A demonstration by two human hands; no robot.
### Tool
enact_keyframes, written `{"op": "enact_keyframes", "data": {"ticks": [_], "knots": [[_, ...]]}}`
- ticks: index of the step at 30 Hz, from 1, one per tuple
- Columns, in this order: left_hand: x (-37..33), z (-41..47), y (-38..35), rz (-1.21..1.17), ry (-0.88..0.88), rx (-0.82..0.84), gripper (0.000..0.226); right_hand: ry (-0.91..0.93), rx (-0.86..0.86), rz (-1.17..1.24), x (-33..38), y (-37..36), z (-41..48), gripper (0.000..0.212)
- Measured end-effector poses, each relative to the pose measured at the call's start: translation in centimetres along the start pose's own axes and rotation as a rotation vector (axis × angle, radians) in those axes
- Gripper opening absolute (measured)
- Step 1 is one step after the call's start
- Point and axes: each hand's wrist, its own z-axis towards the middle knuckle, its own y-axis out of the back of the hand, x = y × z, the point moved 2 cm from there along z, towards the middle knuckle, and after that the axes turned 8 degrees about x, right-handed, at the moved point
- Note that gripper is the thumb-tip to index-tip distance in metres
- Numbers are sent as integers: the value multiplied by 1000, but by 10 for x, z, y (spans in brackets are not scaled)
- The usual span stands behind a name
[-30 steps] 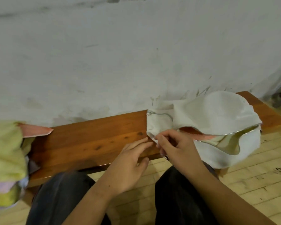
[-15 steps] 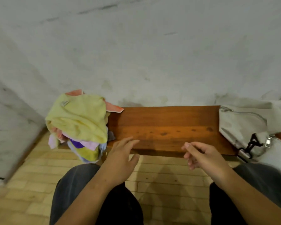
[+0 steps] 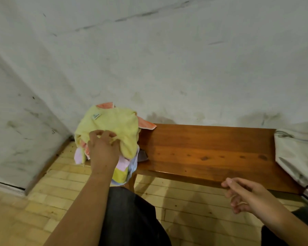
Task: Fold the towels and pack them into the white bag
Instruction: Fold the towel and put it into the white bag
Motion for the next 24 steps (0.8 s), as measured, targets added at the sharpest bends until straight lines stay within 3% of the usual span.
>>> {"op": "enact_keyframes", "data": {"ticks": [4,7,10,13,16,21,24], "knots": [[-39,9,8,-337,-117,-168,17,-17,21,29,0,0,3,80],[-85,9,-1,-503,-259,-110,24,-27,32,33,-3,-4,7,89],[-118,-8,-32,-527,-381,83,26,-30,35,27,1,-11,7,75],[-139,-32,-62,-510,-555,391,24,-15,13,-22,-2,-14,11,59],[-156,-56,-81,-446,-641,712,18,-17,16,-39,0,-18,14,70],[-186,-89,-100,-422,-679,967,13,58,2,-7,-2,-14,18,100],[-198,-102,-104,-421,-697,1043,15,89,-17,22,-9,-9,25,85]]}}
